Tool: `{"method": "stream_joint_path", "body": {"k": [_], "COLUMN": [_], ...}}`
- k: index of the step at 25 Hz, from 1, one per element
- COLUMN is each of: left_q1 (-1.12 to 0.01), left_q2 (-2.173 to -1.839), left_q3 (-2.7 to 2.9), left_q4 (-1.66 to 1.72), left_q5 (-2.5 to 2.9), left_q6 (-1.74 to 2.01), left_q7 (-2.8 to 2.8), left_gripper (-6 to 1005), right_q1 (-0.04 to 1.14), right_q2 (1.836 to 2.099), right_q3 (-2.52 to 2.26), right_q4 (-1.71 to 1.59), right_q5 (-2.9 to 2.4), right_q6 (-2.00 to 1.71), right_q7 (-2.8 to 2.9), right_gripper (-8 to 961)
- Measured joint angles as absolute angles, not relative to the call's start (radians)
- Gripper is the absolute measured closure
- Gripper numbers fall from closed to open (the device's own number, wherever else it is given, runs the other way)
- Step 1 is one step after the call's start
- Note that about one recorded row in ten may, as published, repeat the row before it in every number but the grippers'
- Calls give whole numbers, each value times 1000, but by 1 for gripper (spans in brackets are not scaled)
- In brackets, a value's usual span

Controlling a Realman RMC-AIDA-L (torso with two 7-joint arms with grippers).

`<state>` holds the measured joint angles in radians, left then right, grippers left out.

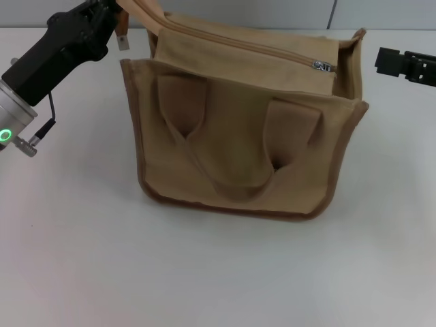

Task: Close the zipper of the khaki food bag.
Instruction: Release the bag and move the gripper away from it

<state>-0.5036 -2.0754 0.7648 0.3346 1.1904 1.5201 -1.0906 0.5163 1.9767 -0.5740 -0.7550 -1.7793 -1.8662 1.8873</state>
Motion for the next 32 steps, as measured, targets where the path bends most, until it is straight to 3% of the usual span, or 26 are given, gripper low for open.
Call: {"method": "stream_joint_path", "body": {"k": [8,15,22,32], "left_q1": [-502,-494,-479,-477], "left_q2": [-2075,-2073,-2072,-2071], "left_q3": [766,766,767,779], "left_q4": [334,325,325,325], "left_q5": [1190,1194,1200,1202], "left_q6": [1520,1528,1534,1520], "left_q7": [-1091,-1091,-1082,-1079], "left_gripper": [909,902,895,885], "right_q1": [502,392,304,302], "right_q2": [1978,1999,2027,2019], "right_q3": [-558,-548,-564,-541], "right_q4": [-754,-746,-721,-582], "right_q5": [-1763,-1747,-1905,-2041], "right_q6": [-1910,-2147,-2160,-2084], "right_q7": [1792,1329,1034,883], "right_gripper": [414,185,185,185]}}
